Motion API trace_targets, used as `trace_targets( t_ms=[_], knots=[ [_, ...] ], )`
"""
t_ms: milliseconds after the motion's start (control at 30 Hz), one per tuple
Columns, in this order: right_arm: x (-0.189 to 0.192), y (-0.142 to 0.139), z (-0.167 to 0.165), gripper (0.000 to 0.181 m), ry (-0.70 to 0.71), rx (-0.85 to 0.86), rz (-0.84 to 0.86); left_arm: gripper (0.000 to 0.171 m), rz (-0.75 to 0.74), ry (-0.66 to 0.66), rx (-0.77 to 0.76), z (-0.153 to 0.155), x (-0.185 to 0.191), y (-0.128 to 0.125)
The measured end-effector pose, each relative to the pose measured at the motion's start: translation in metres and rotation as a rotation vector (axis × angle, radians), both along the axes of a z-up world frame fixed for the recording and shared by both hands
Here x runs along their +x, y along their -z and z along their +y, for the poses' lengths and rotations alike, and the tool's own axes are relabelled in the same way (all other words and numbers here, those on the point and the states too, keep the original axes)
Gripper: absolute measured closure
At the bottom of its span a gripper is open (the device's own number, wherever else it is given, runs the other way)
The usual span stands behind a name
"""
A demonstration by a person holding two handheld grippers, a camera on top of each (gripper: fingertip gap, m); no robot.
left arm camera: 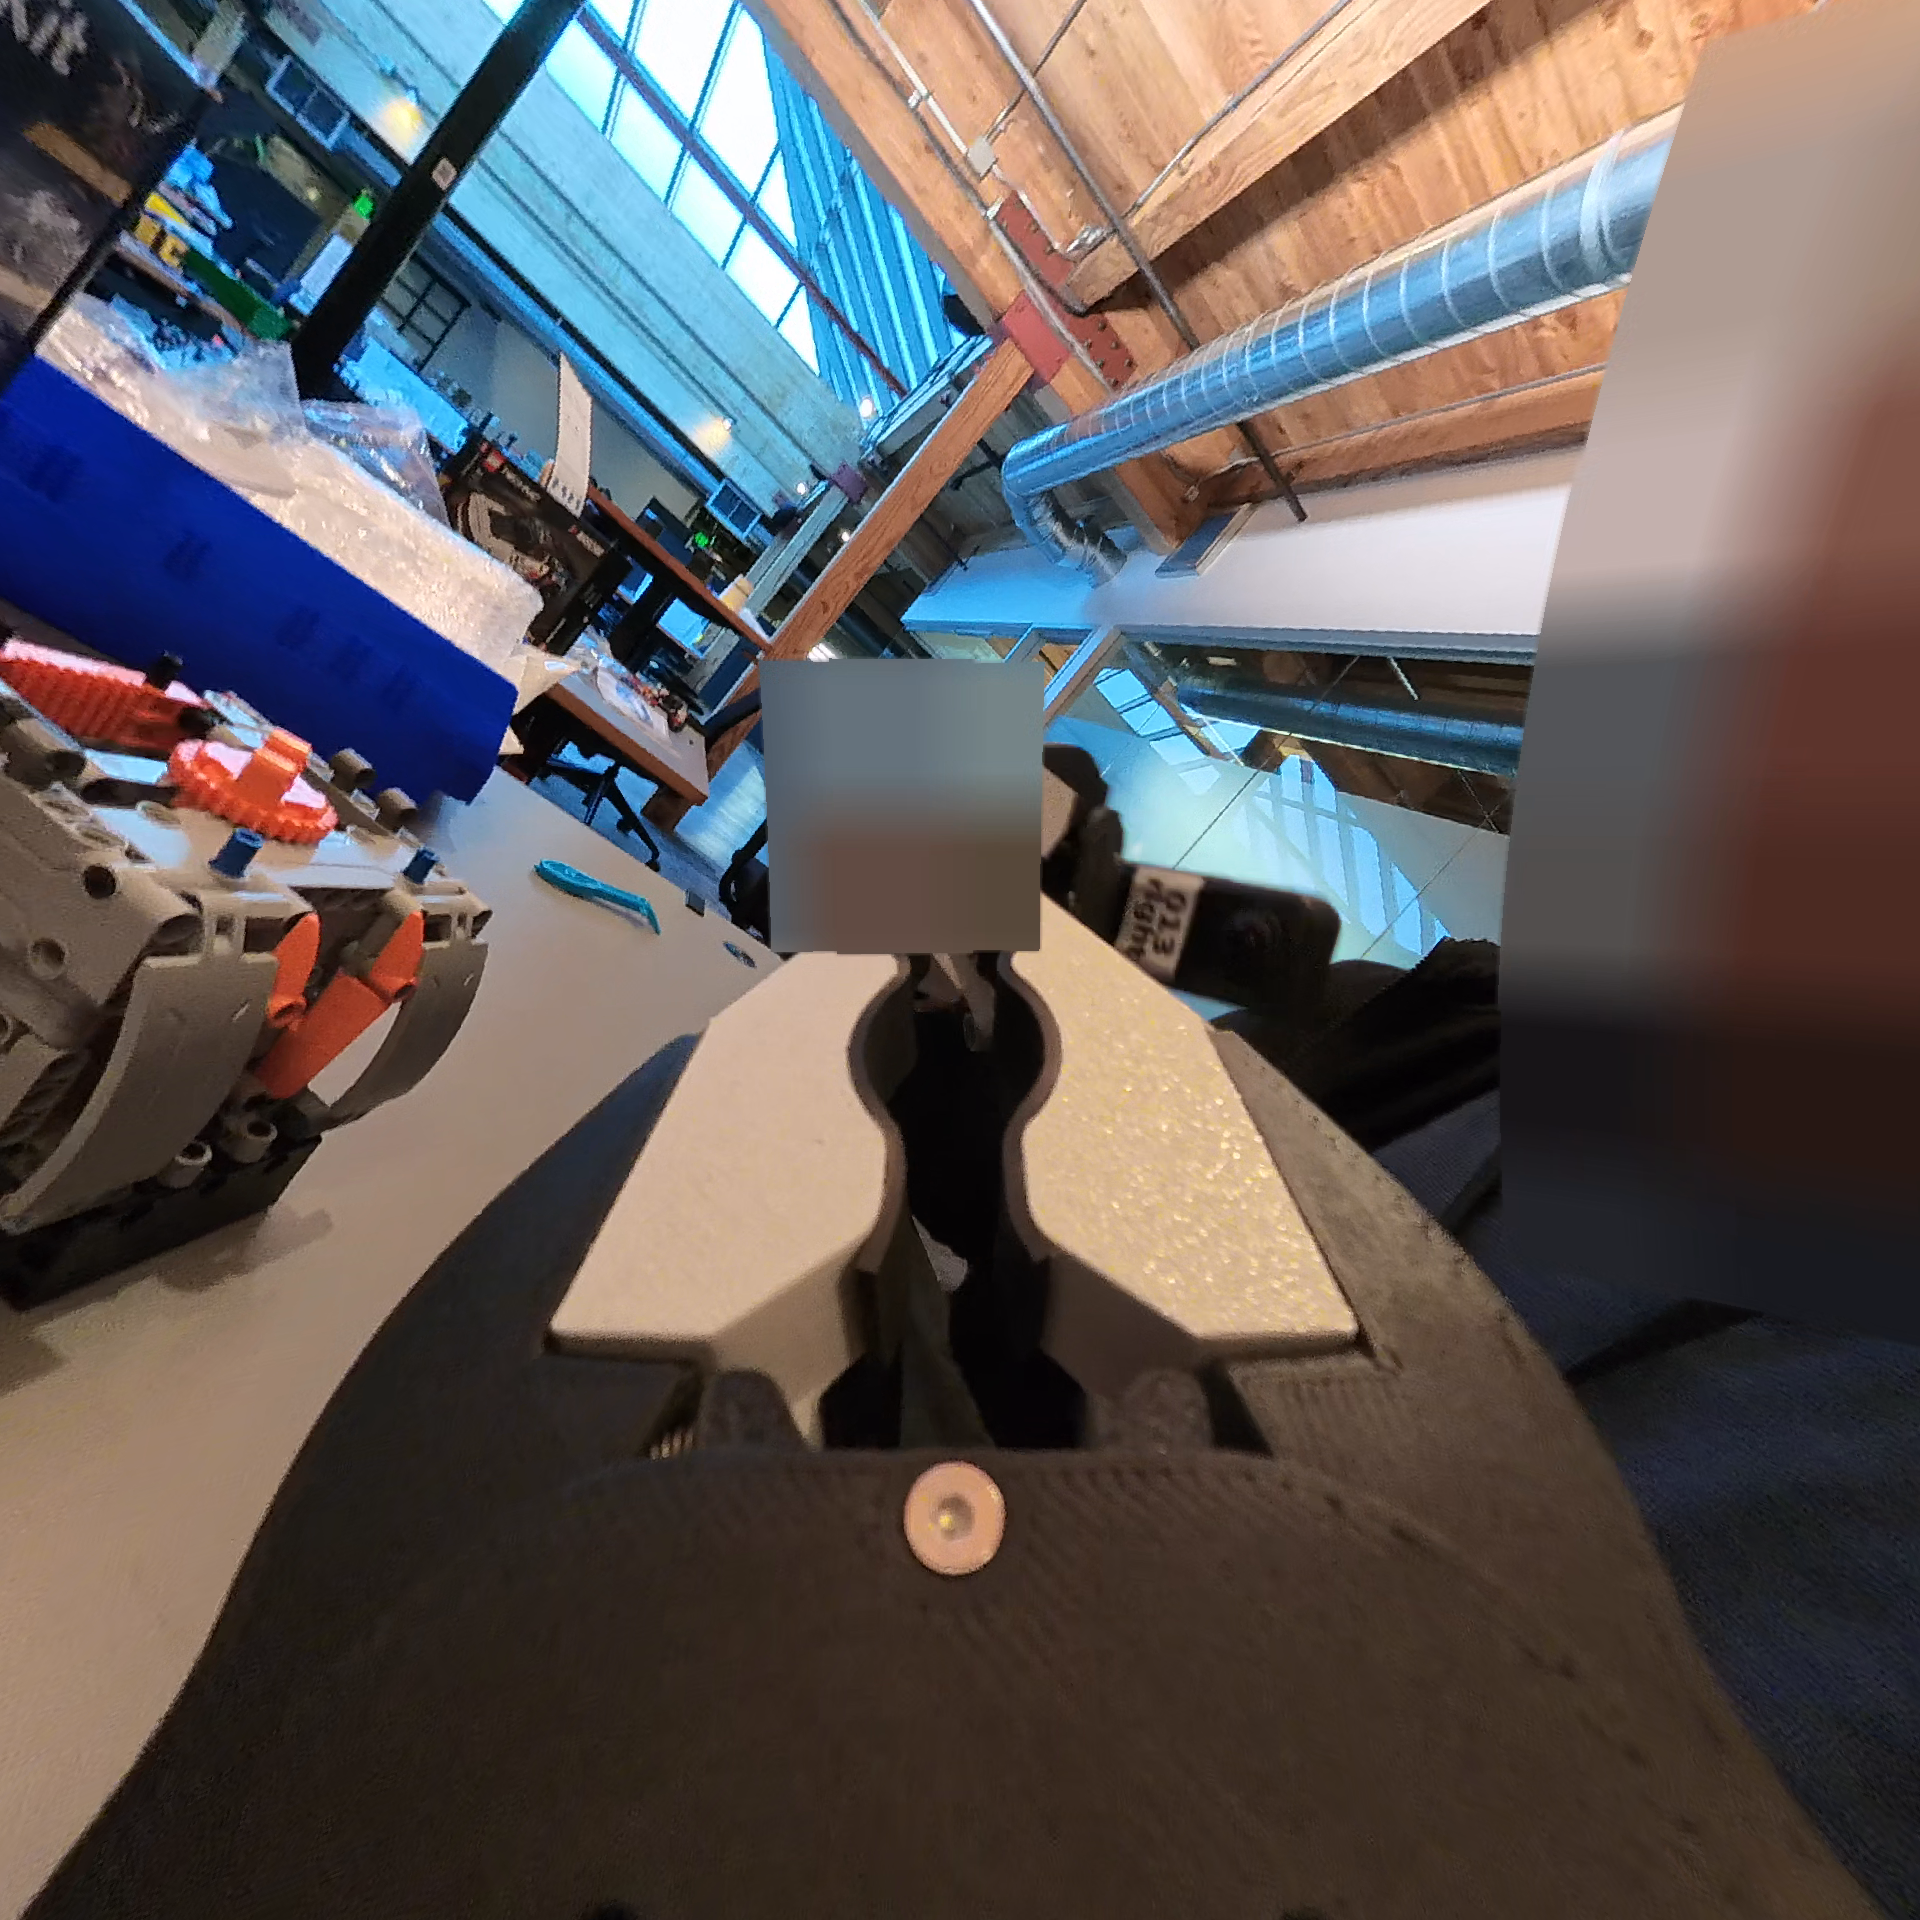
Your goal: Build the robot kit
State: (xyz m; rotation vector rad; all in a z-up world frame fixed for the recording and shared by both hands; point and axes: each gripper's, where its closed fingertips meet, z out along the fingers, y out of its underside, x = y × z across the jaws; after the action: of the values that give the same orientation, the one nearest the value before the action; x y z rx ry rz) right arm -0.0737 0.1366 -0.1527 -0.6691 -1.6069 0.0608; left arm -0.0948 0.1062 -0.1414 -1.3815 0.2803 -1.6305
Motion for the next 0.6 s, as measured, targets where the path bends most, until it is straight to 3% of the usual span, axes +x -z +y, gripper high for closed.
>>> trace_targets(
  t_ms=[33,167,267,367,600],
  knots=[
    [0.002,-0.001,0.004,0.154,-0.005,-0.164,0.032,0.167,-0.002,-0.011,0.015,0.000,-0.001,-0.002],
    [0.002,-0.007,-0.011,0.150,-0.227,-0.955,0.124,0.167,0.020,-0.004,0.053,-0.003,0.007,-0.004],
    [0.002,-0.023,-0.018,0.161,-0.426,-1.334,0.199,0.167,0.037,0.024,0.051,-0.003,0.017,0.000],
    [0.001,-0.022,-0.018,0.173,-0.466,-1.399,0.195,0.167,0.054,0.033,0.071,-0.005,0.023,0.001],
    [0.002,-0.024,-0.020,0.176,-0.496,-1.453,0.180,0.167,0.088,0.021,0.071,-0.003,0.025,0.004]
  ],
)
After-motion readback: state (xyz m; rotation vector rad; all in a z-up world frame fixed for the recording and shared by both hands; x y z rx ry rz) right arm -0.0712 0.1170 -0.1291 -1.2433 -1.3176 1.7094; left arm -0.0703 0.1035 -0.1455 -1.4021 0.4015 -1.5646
